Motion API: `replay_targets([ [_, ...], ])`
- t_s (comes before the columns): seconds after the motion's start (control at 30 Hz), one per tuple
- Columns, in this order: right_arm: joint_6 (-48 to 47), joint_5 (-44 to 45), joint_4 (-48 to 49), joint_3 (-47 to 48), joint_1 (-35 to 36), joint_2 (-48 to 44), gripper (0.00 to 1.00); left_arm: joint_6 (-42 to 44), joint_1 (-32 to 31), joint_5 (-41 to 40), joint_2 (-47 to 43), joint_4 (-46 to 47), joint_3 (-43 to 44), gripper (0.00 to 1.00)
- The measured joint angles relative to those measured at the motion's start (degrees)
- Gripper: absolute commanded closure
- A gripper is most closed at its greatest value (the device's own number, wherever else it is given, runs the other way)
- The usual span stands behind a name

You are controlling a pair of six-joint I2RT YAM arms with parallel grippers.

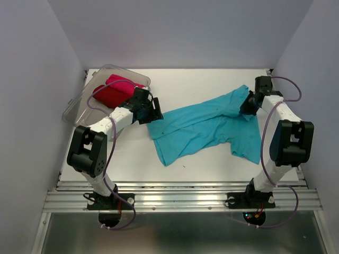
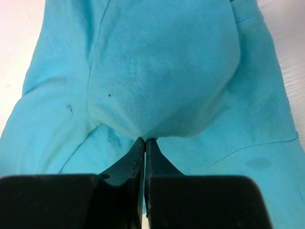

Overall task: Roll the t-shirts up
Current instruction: Fold the T-shirt at the center of the board.

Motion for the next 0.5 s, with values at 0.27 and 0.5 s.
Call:
replay_targets([
  [0.27, -0.81, 1.2, -3.02, 0.87, 0.0, -0.66, 0.38, 0.02, 0.0, 0.04, 0.0, 0.02, -0.02, 0.21],
  [0.5, -0.59, 7.67, -3.89, 0.74, 0.0, -0.13, 0.51, 0.26, 0.0, 0.09, 0.02, 0.02, -0.02, 0.21],
])
